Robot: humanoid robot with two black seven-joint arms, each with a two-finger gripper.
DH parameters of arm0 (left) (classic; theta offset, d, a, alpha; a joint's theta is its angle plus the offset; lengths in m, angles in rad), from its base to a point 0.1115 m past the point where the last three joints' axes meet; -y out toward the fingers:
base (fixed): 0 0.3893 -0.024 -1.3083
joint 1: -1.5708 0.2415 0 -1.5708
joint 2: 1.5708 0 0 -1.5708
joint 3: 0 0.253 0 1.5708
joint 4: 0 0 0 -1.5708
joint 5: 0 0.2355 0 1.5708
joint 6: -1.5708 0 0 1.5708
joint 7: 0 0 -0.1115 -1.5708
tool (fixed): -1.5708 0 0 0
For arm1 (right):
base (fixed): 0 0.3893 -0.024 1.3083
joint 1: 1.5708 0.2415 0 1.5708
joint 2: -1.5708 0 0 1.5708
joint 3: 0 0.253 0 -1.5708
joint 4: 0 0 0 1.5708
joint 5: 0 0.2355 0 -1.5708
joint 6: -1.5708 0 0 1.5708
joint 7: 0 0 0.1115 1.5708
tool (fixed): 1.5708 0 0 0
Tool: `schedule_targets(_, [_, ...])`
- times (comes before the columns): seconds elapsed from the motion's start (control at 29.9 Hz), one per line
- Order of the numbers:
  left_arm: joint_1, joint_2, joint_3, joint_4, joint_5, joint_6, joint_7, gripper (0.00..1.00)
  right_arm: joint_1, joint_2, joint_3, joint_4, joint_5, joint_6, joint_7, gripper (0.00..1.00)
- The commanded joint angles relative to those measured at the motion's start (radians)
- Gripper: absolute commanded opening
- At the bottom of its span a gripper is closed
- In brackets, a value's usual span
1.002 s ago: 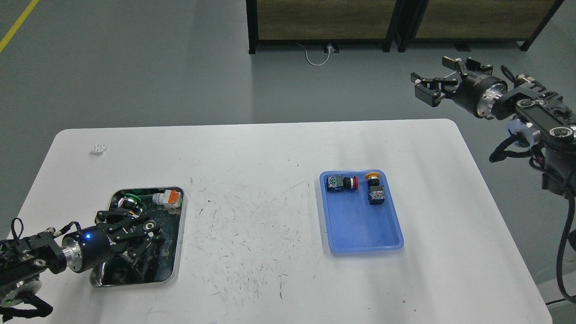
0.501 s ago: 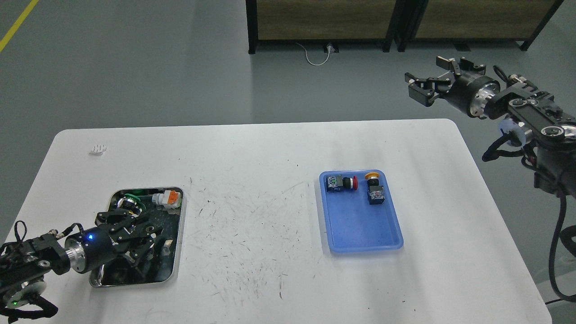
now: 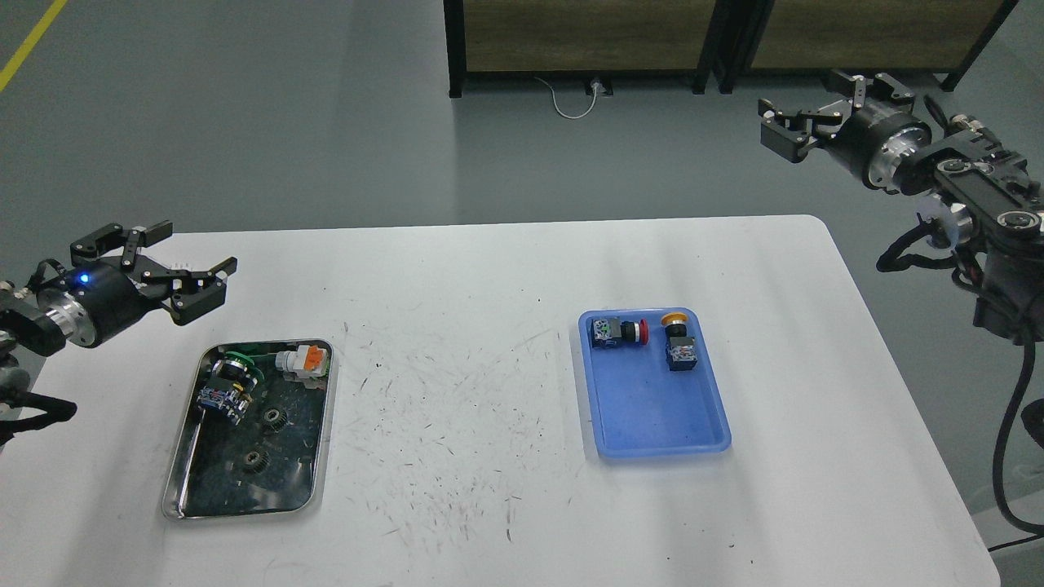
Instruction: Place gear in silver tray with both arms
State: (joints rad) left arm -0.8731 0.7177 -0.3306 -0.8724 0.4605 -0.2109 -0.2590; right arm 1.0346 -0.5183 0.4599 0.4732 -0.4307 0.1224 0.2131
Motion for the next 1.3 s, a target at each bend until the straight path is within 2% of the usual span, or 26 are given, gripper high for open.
schedule_targets(0.0, [-0.073, 0.006, -0.064, 0.009, -0.055, 0.002, 0.099, 0.98, 0.025, 0.003, 0.000, 0.001, 0.012, -0.073, 0.000, 0.99])
schedule_targets(0.1, [-0.138, -0.001, -0.073, 0.010, -0.089, 0.031, 0.185, 0.98, 0.030, 0.004, 0.000, -0.008, 0.023, -0.082, -0.006, 0.99])
schedule_targets(0.17, [-0.176, -0.009, -0.074, 0.013, -0.106, 0.063, 0.201, 0.98, 0.036, 0.003, 0.009, -0.018, 0.062, -0.082, -0.014, 0.99])
schedule_targets(0.3, [-0.230, -0.014, -0.074, 0.013, -0.143, 0.079, 0.204, 0.98, 0.038, -0.002, 0.046, -0.048, 0.170, -0.073, -0.032, 0.99])
schedule_targets(0.6, [-0.267, -0.049, -0.128, 0.009, -0.207, 0.166, 0.202, 0.98, 0.042, -0.005, 0.106, -0.050, 0.196, -0.086, -0.023, 0.99])
schedule_targets(0.7, [-0.280, -0.052, -0.133, 0.001, -0.210, 0.194, 0.182, 0.98, 0.061, -0.009, 0.106, -0.050, 0.194, -0.107, -0.023, 0.99])
schedule_targets(0.87, [-0.282, -0.050, -0.174, -0.002, -0.210, 0.199, 0.182, 0.98, 0.076, -0.014, 0.105, -0.042, 0.194, -0.118, -0.023, 1.00])
schedule_targets(1.27, [-0.290, -0.049, -0.177, -0.008, -0.212, 0.196, 0.199, 0.98, 0.091, -0.042, 0.108, 0.045, 0.184, -0.125, -0.032, 1.00])
